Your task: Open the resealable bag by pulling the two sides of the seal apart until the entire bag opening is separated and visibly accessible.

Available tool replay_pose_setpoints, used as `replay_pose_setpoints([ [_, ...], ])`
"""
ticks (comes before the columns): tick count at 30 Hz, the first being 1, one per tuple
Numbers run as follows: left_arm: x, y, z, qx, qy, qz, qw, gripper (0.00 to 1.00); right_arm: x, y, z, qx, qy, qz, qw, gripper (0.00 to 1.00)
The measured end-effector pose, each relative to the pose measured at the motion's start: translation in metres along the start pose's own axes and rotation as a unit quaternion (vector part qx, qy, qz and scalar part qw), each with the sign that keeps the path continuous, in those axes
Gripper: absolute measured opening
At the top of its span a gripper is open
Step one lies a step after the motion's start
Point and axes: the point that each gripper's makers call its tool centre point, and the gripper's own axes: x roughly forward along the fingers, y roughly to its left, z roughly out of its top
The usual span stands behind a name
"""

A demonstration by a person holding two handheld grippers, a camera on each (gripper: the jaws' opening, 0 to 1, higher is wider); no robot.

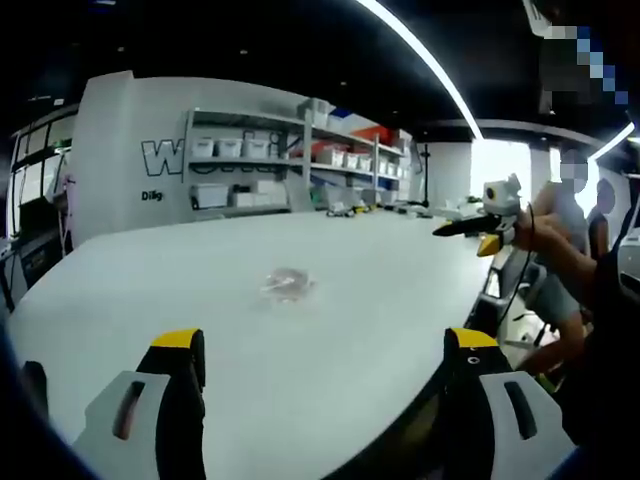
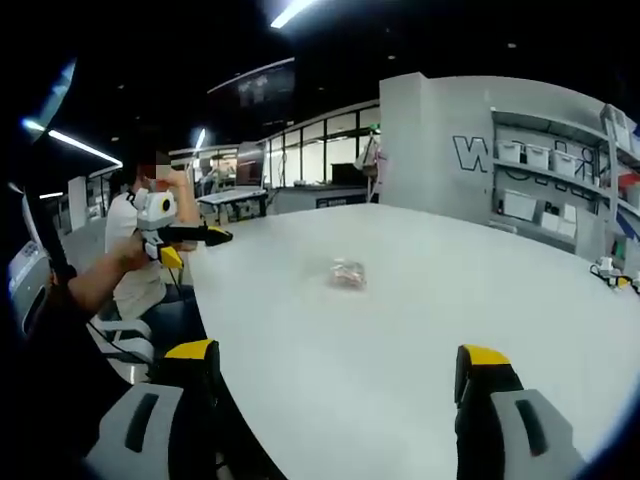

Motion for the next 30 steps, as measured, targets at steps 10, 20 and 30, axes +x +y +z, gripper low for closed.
replay_pose_setpoints([
  [10,0.000,-0.001,-0.001,-0.001,-0.001,0.000,1.0000,0.98,0.001,0.001,0.001,0.000,0.005,-0.001,1.0000,1.00],
  [20,0.006,-0.004,-0.003,-0.002,-0.001,-0.008,1.0000,0.98,0.010,0.006,0.018,-0.024,0.016,-0.001,0.9996,0.99],
  [30,0.008,-0.004,-0.006,-0.006,-0.001,-0.011,0.9999,0.98,0.028,0.002,0.028,-0.037,0.026,0.009,0.9989,0.97],
])
